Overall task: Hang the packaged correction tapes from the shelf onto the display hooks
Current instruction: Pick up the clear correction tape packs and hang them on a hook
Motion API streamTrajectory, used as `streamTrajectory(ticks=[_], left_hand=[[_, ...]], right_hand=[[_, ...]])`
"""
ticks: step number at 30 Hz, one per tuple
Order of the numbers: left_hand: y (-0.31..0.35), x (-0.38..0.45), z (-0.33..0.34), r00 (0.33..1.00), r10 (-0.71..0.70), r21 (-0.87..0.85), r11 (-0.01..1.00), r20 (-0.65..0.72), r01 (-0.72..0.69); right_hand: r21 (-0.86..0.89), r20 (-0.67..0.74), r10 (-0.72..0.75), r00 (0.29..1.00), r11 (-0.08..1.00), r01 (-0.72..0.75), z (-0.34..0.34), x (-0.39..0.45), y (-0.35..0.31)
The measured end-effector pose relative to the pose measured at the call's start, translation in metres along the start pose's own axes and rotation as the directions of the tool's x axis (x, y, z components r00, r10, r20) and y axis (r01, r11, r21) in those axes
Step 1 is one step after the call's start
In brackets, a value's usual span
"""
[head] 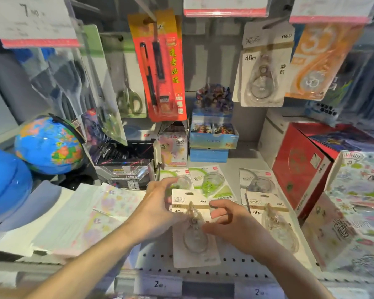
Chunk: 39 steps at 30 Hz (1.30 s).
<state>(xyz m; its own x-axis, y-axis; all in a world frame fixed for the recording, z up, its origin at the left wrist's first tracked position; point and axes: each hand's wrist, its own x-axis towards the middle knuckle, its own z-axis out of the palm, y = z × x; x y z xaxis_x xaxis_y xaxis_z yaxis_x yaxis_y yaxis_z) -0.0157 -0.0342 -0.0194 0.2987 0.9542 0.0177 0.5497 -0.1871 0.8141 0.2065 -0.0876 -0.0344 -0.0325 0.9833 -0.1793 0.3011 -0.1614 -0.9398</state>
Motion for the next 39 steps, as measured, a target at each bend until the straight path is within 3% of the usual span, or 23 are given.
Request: streamTrajectory(ticks=[5,10,16,20,26,31,34,36,39], left_hand=[[0.011,0.006,0.001,0.998,-0.071,-0.246,0.967,-0.002,0.068],[0.022,0.007,0.002,0.996,-0.092,-0.456,0.885,0.023,0.092],[0.039,0.009,0.002,0.994,-0.02,-0.473,0.879,0.107,0.068],[0.047,0.013,0.005,0.994,0.013,-0.469,0.882,0.108,0.039],[0.048,0.026,0.012,0.988,0.019,-0.414,0.909,0.156,0.048],[0.05,0.032,0.034,0.973,0.001,-0.321,0.944,0.233,0.075],[0.051,0.034,0.042,0.966,0.0,-0.284,0.956,0.259,0.076],[0.051,0.034,0.045,0.964,-0.006,-0.259,0.963,0.265,0.077],[0.051,0.034,0.046,0.966,-0.021,-0.254,0.963,0.256,0.088]], right_hand=[[0.276,0.172,-0.055,0.983,0.961,0.005,-0.01,0.001,0.004],[0.333,-0.014,-0.042,0.999,0.942,0.044,-0.016,-0.002,-0.002],[0.447,-0.199,-0.08,0.977,0.88,0.163,-0.026,0.003,-0.03],[0.306,-0.25,-0.122,0.961,0.931,0.197,-0.028,-0.002,-0.043],[-0.197,-0.254,-0.175,0.951,0.972,0.126,-0.069,-0.024,-0.05],[-0.548,-0.33,-0.179,0.927,0.836,-0.034,-0.085,-0.05,-0.025],[-0.733,-0.384,-0.051,0.922,0.625,-0.27,-0.081,-0.052,0.001],[-0.743,-0.403,0.025,0.915,0.575,-0.343,-0.074,-0.052,0.011],[-0.709,-0.417,0.049,0.908,0.607,-0.359,-0.068,-0.053,0.015]])
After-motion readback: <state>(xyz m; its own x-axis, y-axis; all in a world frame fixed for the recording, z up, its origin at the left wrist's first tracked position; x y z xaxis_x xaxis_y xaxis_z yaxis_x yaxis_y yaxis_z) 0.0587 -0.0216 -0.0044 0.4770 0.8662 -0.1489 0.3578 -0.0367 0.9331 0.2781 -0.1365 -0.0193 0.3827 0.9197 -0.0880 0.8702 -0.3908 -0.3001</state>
